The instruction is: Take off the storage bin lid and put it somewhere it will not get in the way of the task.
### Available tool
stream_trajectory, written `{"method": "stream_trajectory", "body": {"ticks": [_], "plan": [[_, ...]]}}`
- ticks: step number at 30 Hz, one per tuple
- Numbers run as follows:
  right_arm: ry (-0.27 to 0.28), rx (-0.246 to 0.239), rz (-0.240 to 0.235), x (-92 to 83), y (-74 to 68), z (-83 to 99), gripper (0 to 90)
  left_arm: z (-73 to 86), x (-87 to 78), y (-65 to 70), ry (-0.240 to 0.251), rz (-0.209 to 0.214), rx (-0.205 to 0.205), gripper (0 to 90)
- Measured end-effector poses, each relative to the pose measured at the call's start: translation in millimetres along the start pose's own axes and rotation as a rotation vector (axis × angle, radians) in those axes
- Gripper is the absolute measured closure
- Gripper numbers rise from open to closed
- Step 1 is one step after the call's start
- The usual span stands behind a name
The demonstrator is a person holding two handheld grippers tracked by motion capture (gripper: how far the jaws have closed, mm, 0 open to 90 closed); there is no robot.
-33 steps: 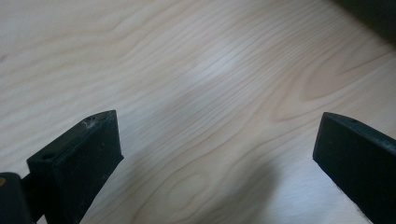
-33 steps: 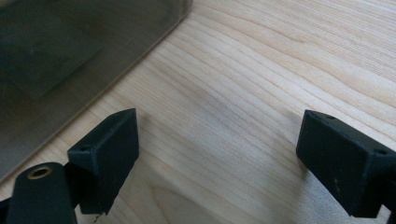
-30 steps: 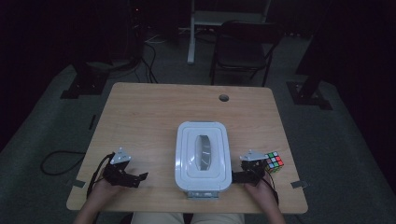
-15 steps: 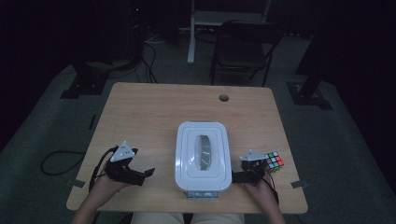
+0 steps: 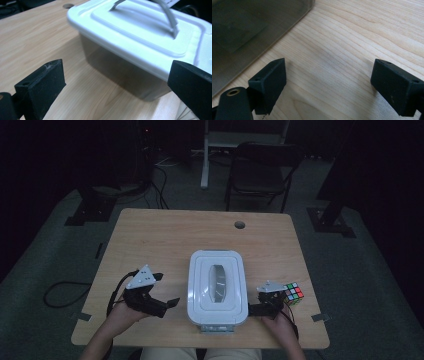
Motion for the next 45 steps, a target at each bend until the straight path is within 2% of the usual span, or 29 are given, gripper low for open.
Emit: {"method": "stream_trajectory", "body": {"ticks": [2,6,8,13,20,22,24,26,32,36,45], "plan": [[0.000,0.001,0.000,0.0,-0.1,0.0,12.9,-6.0,2.4,5.1,0.005,0.020,0.018,1.8],[0.000,0.000,0.000,0.0,0.0,0.0,12.9,-16.8,10.4,14.9,0.013,0.062,0.020,1.8],[0.000,0.000,0.000,0.0,0.0,0.0,12.9,-19.7,14.1,19.0,0.009,0.067,0.034,1.8],[0.000,0.000,0.000,0.0,0.0,0.0,13.0,-27.0,26.0,30.5,0.008,0.110,0.037,1.8],[-0.001,0.000,0.000,-0.1,0.0,0.0,12.9,-33.9,40.8,45.3,0.003,0.148,0.047,1.8],[0.000,0.000,0.000,-0.1,0.0,0.0,12.9,-36.2,44.4,49.3,0.000,0.161,0.063,1.9],[0.000,0.000,0.000,0.0,0.0,0.0,13.0,-38.3,49.0,52.9,-0.005,0.184,0.057,1.8],[0.000,0.000,0.000,0.0,0.0,0.0,12.9,-40.2,53.6,55.8,-0.010,0.178,0.066,1.9],[-0.001,0.000,0.000,-0.1,0.0,0.0,13.0,-47.4,64.1,62.2,-0.031,0.196,0.086,1.9],[-0.001,0.000,0.000,-0.1,0.0,0.0,13.0,-51.2,70.3,63.9,-0.044,0.202,0.077,1.9],[-0.001,0.000,0.000,-0.1,0.0,0.0,13.0,-59.3,78.4,71.8,-0.066,0.213,0.093,3.9]]}}
Point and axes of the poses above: each handheld gripper's, and its own axes: x roughly forward along the jaws, z roughly out of its underside, y roughly to its right, the point moved 4 cm from there along x, roughly forward along the jaws, and after that the axes turned 12 degrees about -z, right-handed, at the moved point
